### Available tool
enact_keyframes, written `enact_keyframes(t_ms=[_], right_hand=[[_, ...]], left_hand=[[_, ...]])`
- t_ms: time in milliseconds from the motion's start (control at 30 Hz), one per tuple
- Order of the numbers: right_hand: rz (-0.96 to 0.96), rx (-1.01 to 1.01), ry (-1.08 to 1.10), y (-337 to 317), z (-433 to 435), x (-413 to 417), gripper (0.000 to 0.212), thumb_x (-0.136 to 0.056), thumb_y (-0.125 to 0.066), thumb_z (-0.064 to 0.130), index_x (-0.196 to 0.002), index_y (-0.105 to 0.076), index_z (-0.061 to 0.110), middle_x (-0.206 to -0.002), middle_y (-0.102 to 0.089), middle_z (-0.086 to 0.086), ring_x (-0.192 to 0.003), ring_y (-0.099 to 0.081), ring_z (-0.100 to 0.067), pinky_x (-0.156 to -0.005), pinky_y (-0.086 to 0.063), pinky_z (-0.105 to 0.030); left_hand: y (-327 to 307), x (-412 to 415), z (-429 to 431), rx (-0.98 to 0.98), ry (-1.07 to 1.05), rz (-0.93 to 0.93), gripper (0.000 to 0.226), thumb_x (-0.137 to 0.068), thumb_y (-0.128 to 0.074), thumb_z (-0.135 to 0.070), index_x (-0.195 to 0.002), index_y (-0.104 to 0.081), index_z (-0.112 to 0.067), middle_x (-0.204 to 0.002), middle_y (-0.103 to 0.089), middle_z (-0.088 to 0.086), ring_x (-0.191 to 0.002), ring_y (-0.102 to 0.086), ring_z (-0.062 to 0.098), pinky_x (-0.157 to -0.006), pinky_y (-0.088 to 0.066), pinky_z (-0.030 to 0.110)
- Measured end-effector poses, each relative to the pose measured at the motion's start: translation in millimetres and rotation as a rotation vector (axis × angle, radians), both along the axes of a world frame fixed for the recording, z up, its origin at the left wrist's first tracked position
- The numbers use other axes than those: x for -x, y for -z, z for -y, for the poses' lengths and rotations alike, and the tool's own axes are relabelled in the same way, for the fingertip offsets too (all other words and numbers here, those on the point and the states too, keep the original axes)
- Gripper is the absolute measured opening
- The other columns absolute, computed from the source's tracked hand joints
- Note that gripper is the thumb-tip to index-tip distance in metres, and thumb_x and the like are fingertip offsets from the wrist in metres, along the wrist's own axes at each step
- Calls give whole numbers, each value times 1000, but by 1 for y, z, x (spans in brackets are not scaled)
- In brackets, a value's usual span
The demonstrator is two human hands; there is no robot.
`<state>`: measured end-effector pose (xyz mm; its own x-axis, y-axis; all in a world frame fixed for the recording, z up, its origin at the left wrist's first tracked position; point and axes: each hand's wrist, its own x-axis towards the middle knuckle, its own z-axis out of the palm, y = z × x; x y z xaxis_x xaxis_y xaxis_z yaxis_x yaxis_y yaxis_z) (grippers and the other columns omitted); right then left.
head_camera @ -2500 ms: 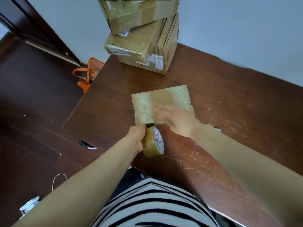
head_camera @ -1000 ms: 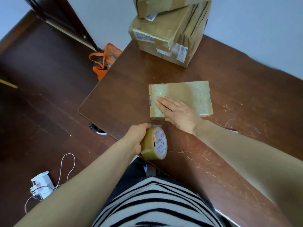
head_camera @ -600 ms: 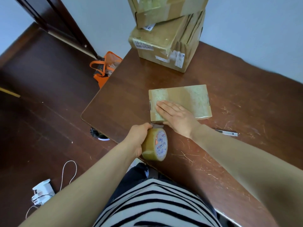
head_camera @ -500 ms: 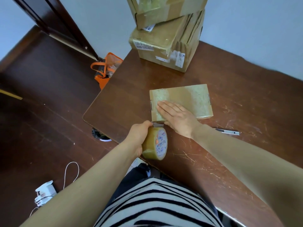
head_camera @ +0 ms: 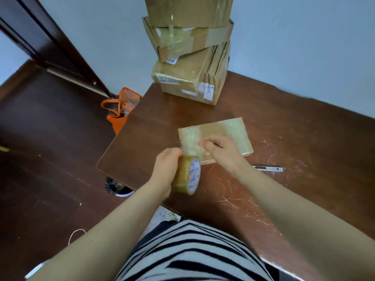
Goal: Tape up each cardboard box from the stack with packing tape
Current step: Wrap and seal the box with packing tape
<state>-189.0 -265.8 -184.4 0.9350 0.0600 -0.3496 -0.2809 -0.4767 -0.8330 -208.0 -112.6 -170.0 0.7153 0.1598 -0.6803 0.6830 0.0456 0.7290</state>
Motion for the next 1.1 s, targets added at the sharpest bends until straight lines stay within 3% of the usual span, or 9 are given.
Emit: enact_keyframes(t_ms=[67,200,400,533,633,767,833,967,1100], right_hand=[[-98,-127,141,-16,-4,10,25,-91,-57,25,-88,-72,5,-77,-59,-2,-73,-52,-10,-72,-45,-31],[-55,-236,191,-31,-10,24,10,-88,-68,22,-83,-71,13,-72,-64,9,-60,-55,9,-59,-41,-4],[177,242,266,-32,-12,37,16,-95,-57,24,-97,-65,11,-89,-58,5,-80,-55,-12,-70,-45,-27],[358,303,339,-44,-19,51,17,-95,-56,22,-94,-67,10,-93,-61,2,-83,-57,-16,-72,-47,-33],[347,133,478,-45,-16,56,15,-92,-61,22,-83,-68,12,-80,-65,2,-73,-59,-16,-69,-50,-36],[255,-128,550,-52,-8,58,24,-88,-67,17,-65,-67,28,-62,-67,2,-53,-53,-4,-57,-49,-27],[279,-155,555,-55,-6,59,25,-86,-69,15,-64,-68,28,-58,-65,10,-53,-55,0,-58,-47,-19],[312,-209,598,-54,-5,60,8,-86,-68,9,-87,-75,13,-55,-64,15,-54,-57,2,-60,-48,-12],[292,-223,585,-53,-3,59,36,-87,-66,6,-116,-60,26,-59,-65,6,-57,-62,-4,-65,-53,-17]], left_hand=[[-4,-1,2,-10,61,84,8,-89,-55,-12,-87,-63,-15,-82,-62,2,-71,-57,12,-63,-46,23],[-13,1,9,52,218,210,13,-90,-55,-3,-85,-52,-15,-70,-60,1,-58,-56,7,-54,-46,20],[-18,5,12,156,411,324,17,-93,-55,-1,-106,-51,-12,-66,-66,-2,-52,-63,5,-48,-48,16],[-17,-2,14,103,502,384,30,-93,-58,-8,-122,-48,-13,-70,-68,-1,-58,-66,7,-54,-49,18],[-15,-6,16,84,569,367,40,-93,-62,-17,-129,-47,-28,-92,-70,9,-78,-69,16,-70,-53,23],[-13,-2,17,61,605,334,20,-92,-61,-20,-105,-58,-35,-109,-65,6,-103,-61,19,-89,-48,29],[-15,0,19,101,583,312,14,-92,-59,-15,-98,-60,-28,-98,-68,2,-91,-63,13,-80,-48,23],[-23,0,24,117,542,333,16,-95,-57,-33,-92,-60,-18,-87,-71,3,-83,-67,17,-80,-53,29],[-26,3,25,37,559,399,29,-98,-48,-42,-97,-59,-15,-96,-68,13,-93,-65,26,-85,-52,37]])
